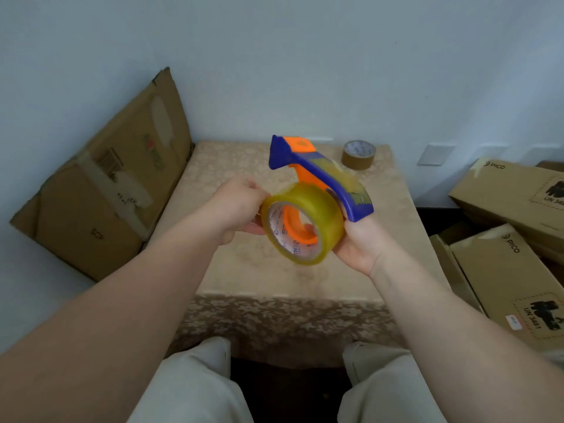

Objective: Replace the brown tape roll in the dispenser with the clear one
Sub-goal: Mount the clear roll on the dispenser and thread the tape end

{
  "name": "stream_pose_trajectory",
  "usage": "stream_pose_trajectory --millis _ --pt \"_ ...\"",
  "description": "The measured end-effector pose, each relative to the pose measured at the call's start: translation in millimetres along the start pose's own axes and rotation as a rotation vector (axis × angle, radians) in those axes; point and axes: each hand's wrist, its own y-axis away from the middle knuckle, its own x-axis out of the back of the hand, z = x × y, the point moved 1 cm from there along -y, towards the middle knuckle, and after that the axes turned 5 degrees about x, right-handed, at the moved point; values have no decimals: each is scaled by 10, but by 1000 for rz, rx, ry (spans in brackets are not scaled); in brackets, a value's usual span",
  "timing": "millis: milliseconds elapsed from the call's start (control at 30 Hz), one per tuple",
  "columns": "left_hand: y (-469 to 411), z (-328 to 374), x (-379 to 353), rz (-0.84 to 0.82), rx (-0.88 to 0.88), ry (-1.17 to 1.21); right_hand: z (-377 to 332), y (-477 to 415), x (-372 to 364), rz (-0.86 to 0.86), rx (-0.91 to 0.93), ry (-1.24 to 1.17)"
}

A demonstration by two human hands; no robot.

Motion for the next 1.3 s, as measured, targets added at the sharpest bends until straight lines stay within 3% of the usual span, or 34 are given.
stream_pose_trajectory --millis 233,367,467,667,800,900,1000,1133,1300 --pt "78 35 4 -65 138 79 -78 126 -87 -182 42 -145" --pt "83 20 12 -92 195 104 -116 124 -53 -256 -164 -416" --pt "71 0 45 -139 204 102 -139 150 -29 -344 -262 -420" --pt "-5 -51 177 -274 194 156 -139 186 -58 -504 -220 20" --pt "-35 -97 245 -337 99 124 -153 188 -69 -591 -265 232" --pt "-7 -67 271 -318 -5 54 -190 174 -124 -665 -244 657" --pt "-3 8 297 -258 -112 -79 -168 140 -166 -591 -118 1149" --pt "20 100 227 -44 -308 -233 -102 105 -172 -372 78 1306" --pt "110 132 114 150 -493 -383 14 27 -51 -222 429 1625"
